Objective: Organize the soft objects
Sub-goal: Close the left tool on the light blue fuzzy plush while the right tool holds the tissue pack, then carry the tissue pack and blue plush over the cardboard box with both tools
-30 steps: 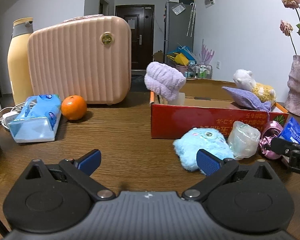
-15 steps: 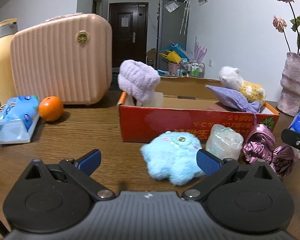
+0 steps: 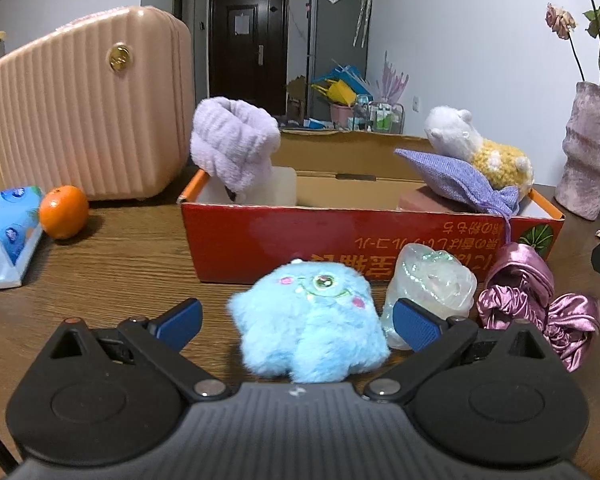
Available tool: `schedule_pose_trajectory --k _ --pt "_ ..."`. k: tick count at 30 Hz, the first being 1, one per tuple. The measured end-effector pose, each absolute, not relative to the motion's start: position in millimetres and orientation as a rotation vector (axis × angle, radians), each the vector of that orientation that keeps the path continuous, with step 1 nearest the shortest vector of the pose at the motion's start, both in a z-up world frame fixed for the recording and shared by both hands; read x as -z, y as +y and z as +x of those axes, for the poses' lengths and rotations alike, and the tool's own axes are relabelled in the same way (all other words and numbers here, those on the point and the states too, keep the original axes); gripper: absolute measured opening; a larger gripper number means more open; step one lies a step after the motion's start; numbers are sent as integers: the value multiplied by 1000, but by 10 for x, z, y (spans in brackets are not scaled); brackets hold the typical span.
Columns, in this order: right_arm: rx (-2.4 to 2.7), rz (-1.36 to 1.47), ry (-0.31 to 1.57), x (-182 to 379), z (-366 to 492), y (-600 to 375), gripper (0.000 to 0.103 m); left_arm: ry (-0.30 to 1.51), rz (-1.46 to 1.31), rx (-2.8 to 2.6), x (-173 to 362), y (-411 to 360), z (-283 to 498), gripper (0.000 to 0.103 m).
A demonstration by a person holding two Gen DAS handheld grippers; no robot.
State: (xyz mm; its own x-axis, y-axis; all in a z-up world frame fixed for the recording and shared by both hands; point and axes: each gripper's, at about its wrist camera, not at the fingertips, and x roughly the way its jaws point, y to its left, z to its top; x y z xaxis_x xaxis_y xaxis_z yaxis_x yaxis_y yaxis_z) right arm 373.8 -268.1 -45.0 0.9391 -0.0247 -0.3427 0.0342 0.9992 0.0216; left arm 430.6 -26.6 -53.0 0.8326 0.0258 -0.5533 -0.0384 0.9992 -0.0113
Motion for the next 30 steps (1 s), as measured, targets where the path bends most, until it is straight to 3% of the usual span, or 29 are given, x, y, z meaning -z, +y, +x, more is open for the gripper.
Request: schedule_pose_trajectory --k 24,26,30 --pt "26 -4 379 535 3980 -2783 87 699 3 -36 695 -364 4751 103" --pt "26 -4 380 536 3982 -2783 87 704 -2 -28 703 -362 4753 102" --pt "26 -3 383 544 3983 -2784 87 717 -16 -31 718 -335 4755 88"
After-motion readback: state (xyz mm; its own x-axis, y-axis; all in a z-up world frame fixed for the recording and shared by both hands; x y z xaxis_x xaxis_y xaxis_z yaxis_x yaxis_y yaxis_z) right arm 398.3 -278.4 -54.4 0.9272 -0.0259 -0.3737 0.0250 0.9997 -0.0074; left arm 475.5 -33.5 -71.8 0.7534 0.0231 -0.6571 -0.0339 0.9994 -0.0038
